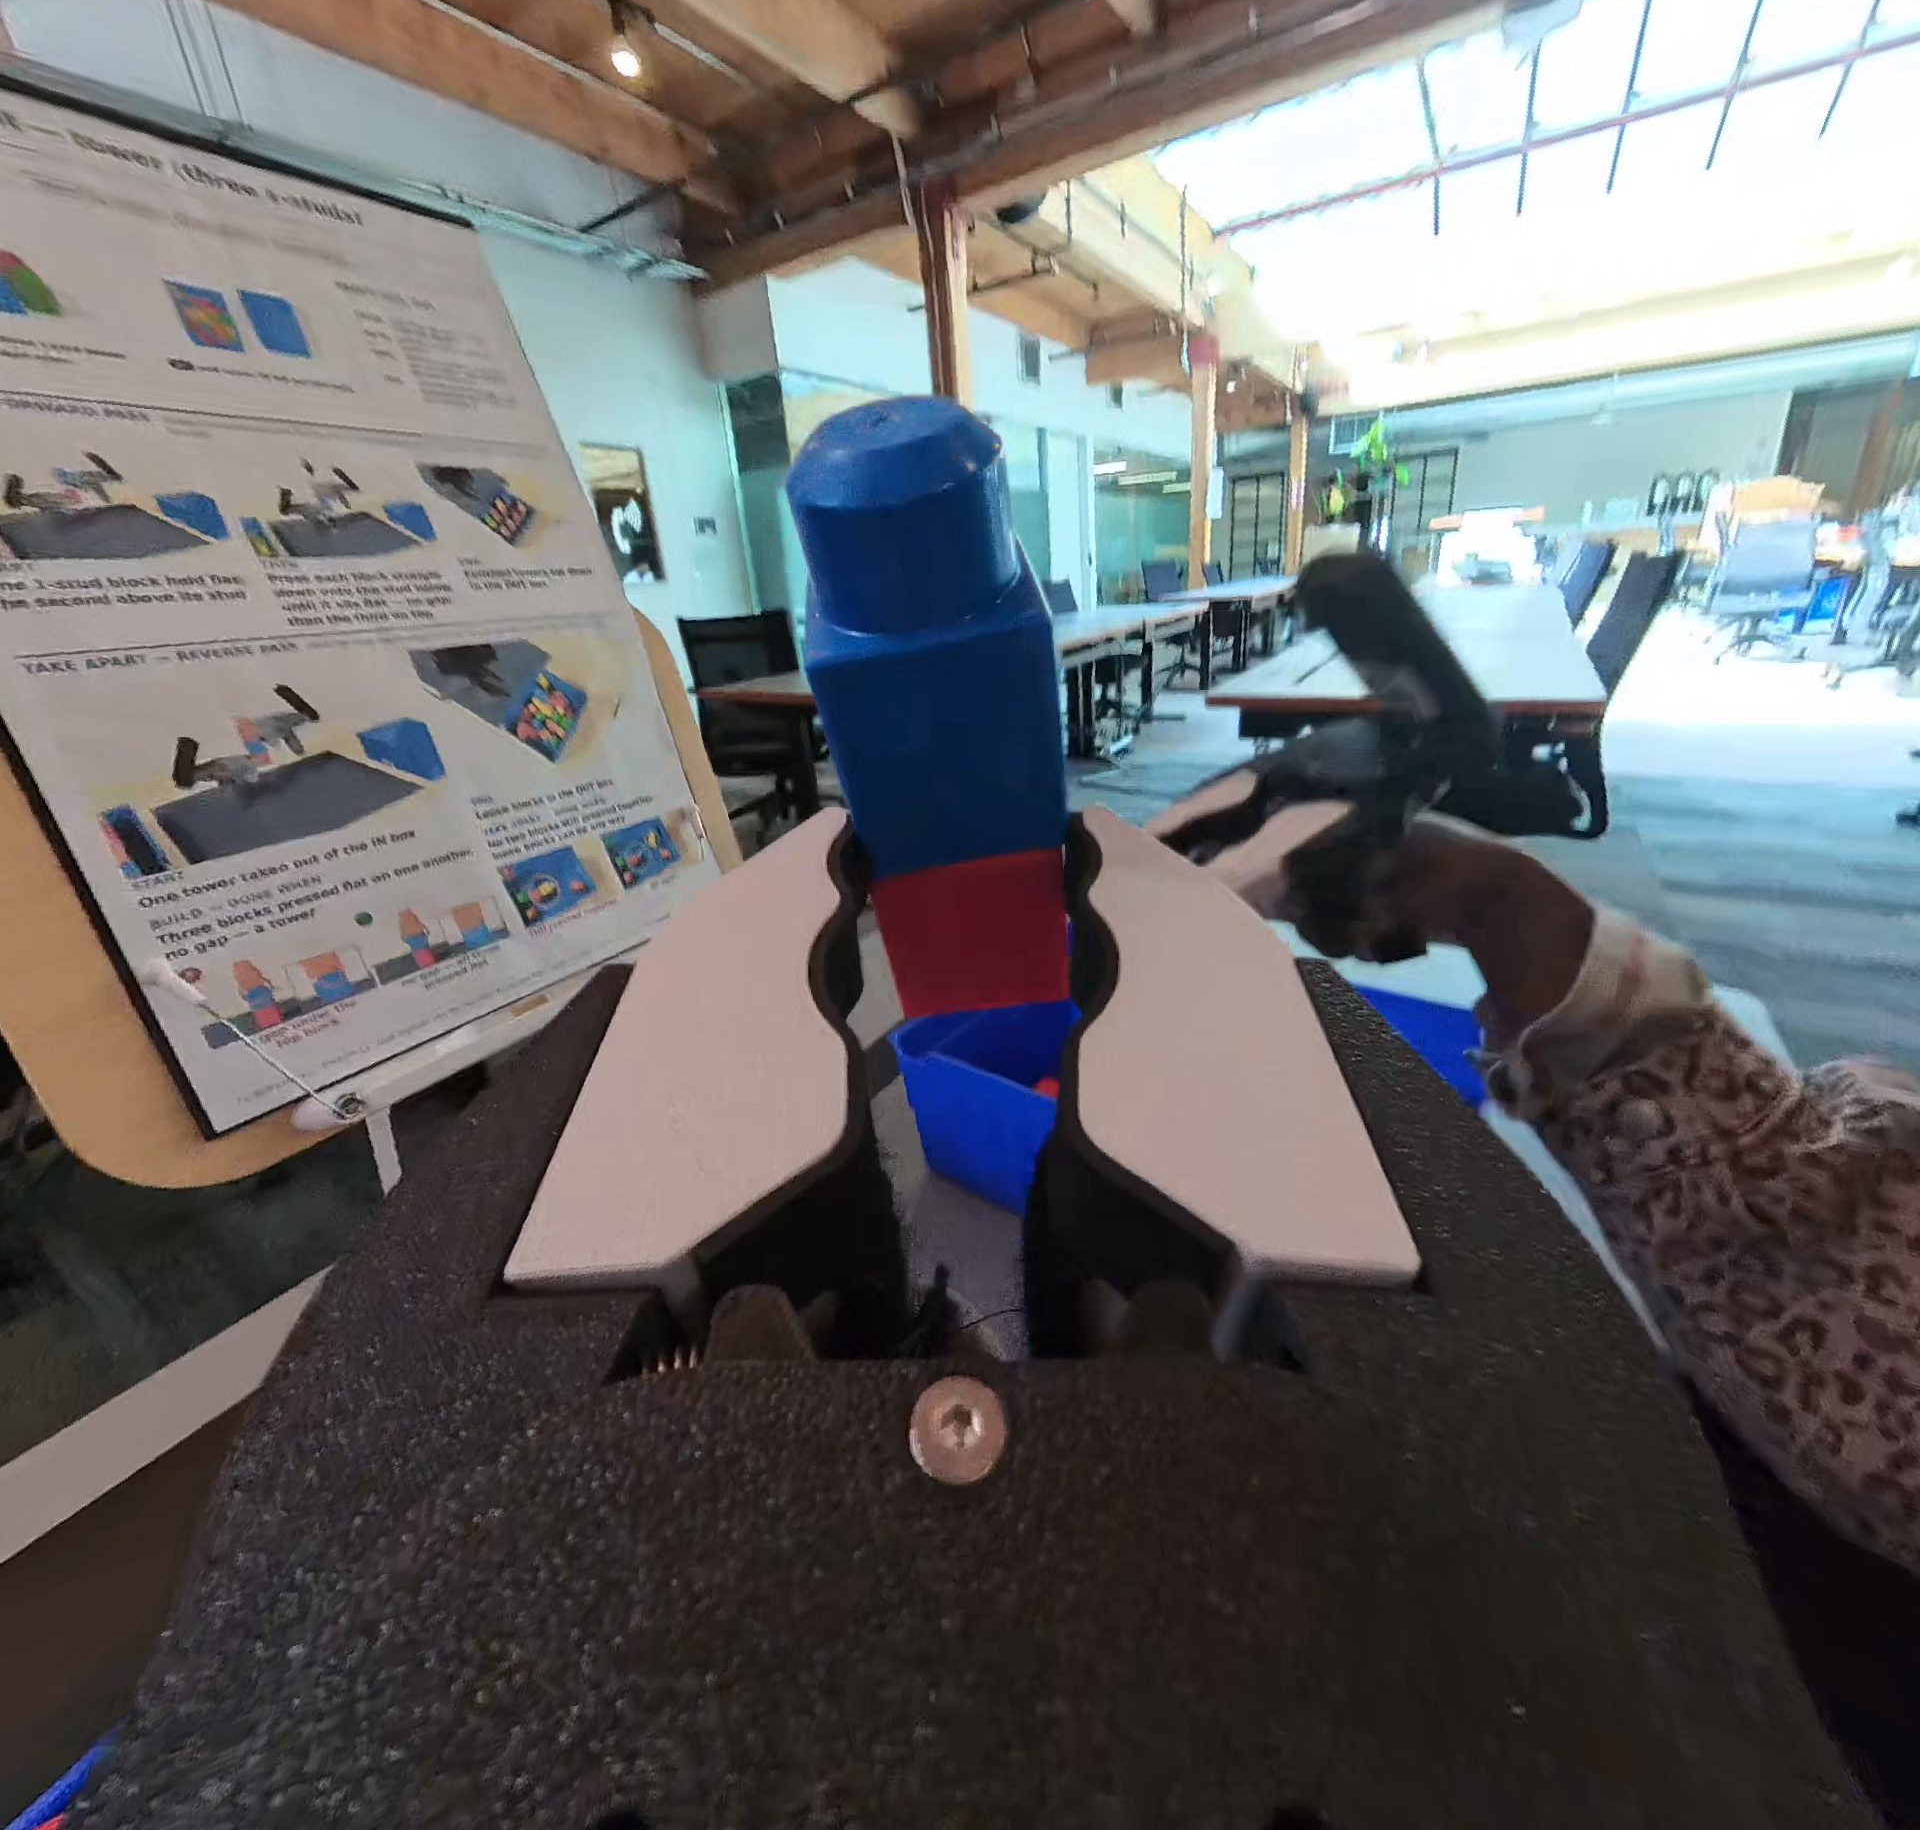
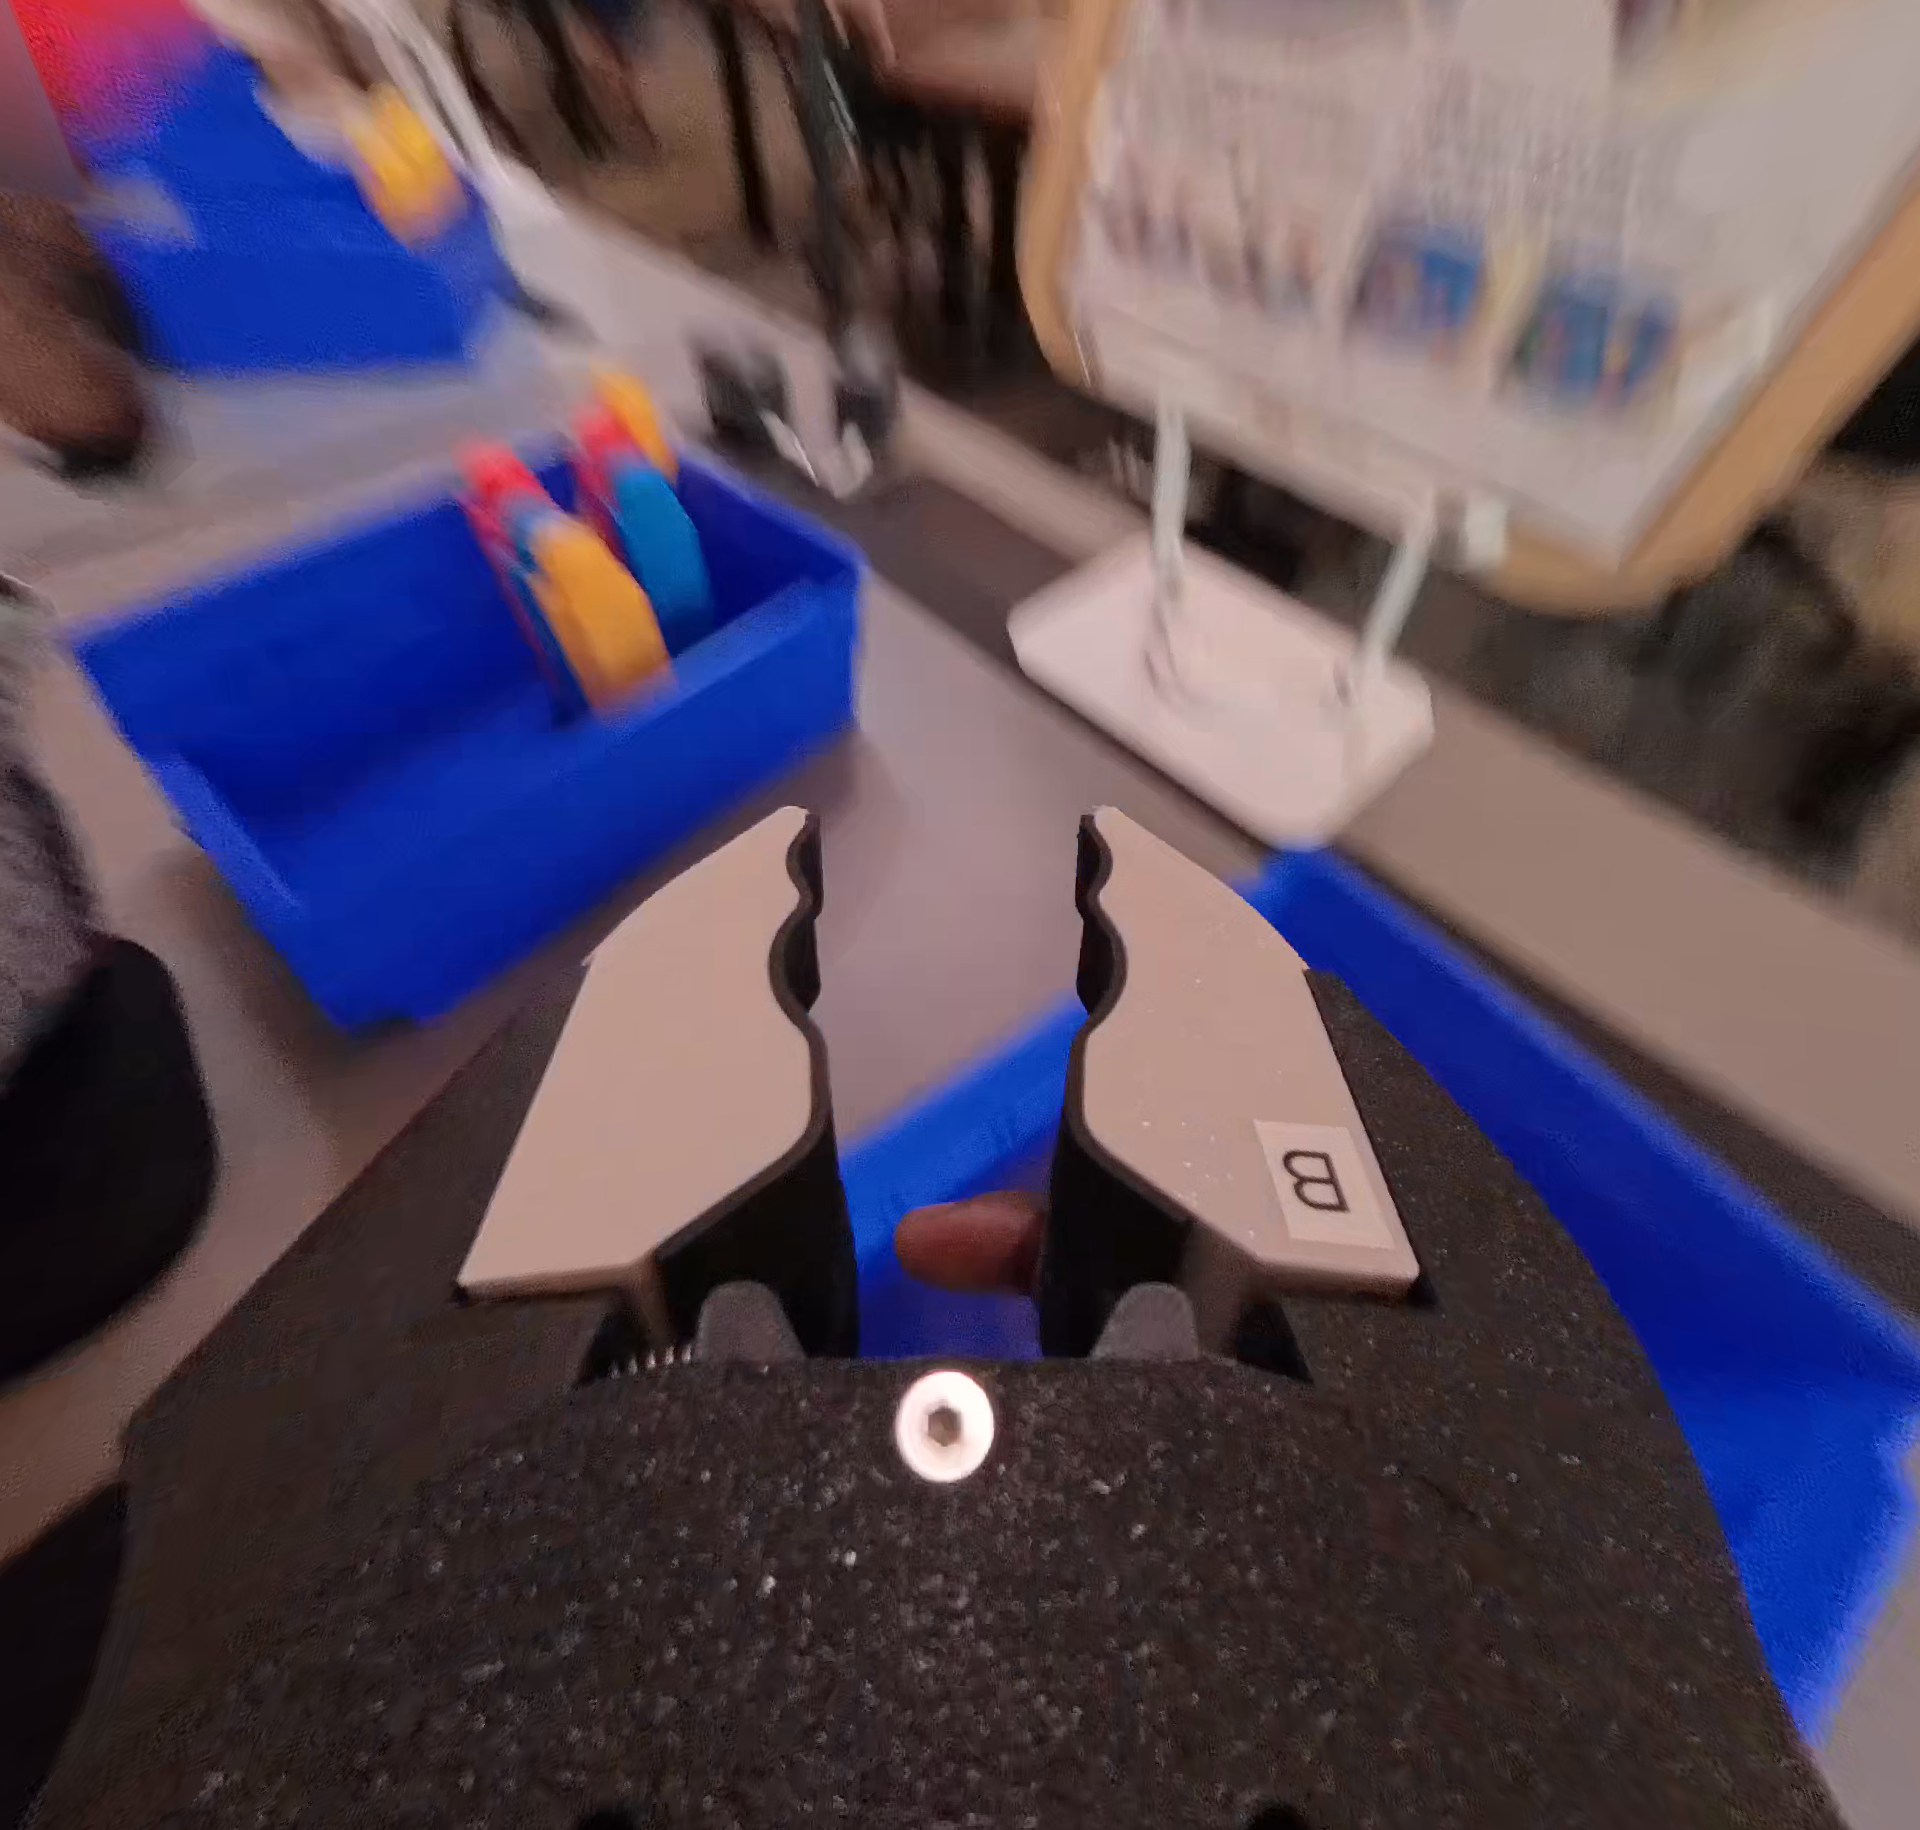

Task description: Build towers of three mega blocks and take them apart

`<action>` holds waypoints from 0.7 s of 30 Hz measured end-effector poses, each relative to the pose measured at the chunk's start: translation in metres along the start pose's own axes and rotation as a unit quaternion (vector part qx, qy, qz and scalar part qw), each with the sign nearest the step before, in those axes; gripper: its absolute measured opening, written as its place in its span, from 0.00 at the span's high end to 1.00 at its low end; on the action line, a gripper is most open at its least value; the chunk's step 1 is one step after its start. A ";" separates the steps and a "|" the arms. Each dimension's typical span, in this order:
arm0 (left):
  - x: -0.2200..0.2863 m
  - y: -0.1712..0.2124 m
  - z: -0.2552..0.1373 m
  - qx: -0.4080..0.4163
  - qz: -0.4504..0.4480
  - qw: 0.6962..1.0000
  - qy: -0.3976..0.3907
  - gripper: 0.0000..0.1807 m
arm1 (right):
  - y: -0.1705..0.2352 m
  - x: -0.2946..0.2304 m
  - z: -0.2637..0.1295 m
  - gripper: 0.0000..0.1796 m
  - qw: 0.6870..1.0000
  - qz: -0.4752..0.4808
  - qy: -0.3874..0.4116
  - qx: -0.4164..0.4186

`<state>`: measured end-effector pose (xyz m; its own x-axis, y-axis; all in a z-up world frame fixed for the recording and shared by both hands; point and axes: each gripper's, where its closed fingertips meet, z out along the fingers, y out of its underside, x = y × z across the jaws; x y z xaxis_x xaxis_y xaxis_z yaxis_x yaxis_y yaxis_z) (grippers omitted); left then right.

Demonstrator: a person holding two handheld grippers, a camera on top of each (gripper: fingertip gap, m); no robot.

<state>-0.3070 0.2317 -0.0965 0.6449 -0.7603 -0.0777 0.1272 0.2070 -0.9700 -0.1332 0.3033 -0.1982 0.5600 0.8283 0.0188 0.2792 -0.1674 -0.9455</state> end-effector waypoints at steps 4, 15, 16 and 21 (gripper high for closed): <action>-0.007 0.008 0.020 -0.017 0.053 0.996 -0.073 0.80 | -0.087 -0.054 -0.022 0.73 0.977 -0.050 -0.038 0.206; 0.026 0.043 0.071 -0.106 0.248 0.953 -0.138 0.80 | -0.115 -0.101 0.016 0.81 0.963 -0.129 0.021 0.235; 0.027 0.043 0.072 -0.104 0.250 0.953 -0.137 0.80 | -0.115 -0.100 0.015 0.81 0.963 -0.133 0.021 0.233; 0.027 0.042 0.071 -0.113 0.241 0.954 -0.141 0.80 | -0.117 -0.102 0.012 0.81 0.961 -0.130 0.016 0.245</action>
<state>-0.2306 0.2634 -0.1229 0.7687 -0.4079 -0.4927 -0.3800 0.3284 -0.8647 -0.2327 0.2454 -0.0930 0.5465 0.7903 0.2770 0.0154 0.3212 -0.9469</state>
